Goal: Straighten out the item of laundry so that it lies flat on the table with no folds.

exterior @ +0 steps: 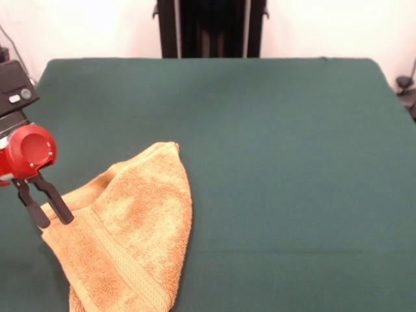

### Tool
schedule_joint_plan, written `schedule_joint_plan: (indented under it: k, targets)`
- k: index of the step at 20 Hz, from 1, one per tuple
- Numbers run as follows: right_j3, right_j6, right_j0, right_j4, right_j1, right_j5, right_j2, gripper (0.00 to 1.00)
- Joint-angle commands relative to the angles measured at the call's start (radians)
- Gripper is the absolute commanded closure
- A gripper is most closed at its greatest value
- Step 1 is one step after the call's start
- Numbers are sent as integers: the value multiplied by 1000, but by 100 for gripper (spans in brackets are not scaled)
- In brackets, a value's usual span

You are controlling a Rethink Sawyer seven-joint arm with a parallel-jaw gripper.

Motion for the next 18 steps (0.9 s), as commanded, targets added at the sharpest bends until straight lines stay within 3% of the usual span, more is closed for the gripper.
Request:
schedule_joint_plan:
  k: [1,10,18]
  targets:
    - [71,-11,48,3,78,-24,75,0]
    - [-60,-107,61,-38,193,5,51,0]
    - [-117,-171,61,-68,257,33,46,0]
